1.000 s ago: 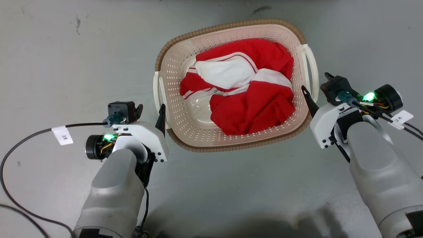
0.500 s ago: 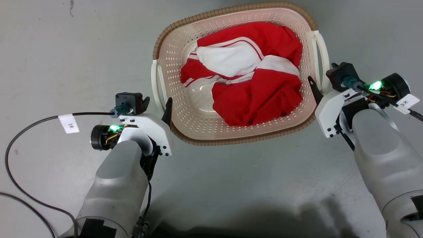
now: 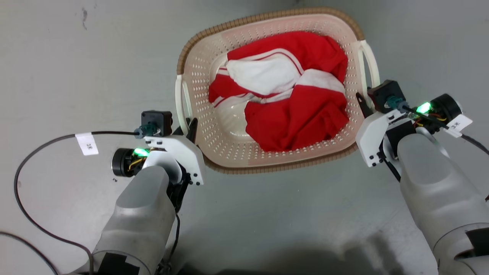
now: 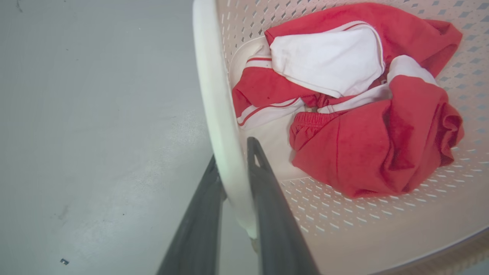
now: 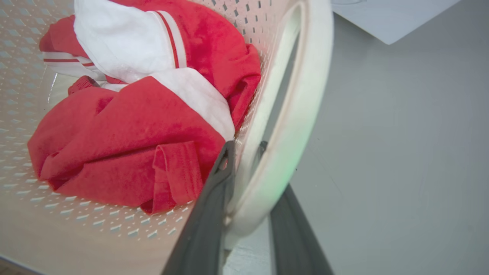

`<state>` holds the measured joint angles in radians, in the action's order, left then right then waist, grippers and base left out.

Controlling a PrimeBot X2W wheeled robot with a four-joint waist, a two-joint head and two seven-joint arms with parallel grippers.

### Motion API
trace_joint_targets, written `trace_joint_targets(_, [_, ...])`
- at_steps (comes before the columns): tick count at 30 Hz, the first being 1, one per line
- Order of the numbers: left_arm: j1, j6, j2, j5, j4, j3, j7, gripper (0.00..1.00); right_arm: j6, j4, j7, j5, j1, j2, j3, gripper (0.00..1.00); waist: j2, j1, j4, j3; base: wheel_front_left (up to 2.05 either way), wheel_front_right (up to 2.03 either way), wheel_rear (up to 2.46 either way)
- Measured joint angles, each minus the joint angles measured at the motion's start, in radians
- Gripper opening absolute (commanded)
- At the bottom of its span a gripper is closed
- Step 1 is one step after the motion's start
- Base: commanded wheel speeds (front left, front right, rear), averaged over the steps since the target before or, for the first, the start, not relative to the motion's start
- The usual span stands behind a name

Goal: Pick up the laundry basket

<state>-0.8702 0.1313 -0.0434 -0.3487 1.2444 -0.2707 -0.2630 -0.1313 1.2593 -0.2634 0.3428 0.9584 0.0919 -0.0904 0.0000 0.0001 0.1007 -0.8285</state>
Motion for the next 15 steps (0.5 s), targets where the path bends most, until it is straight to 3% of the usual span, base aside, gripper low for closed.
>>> trace_joint_targets(15, [0.086, 0.000, -0.023, -0.045, 0.037, -0.049, 0.044, 0.00, 0.000, 0.027, 0.029, -0.050, -0.112, -0.037, -0.053, 0.00, 0.0000, -0.0001, -0.031, 0.215, 0.00, 0.00, 0.00])
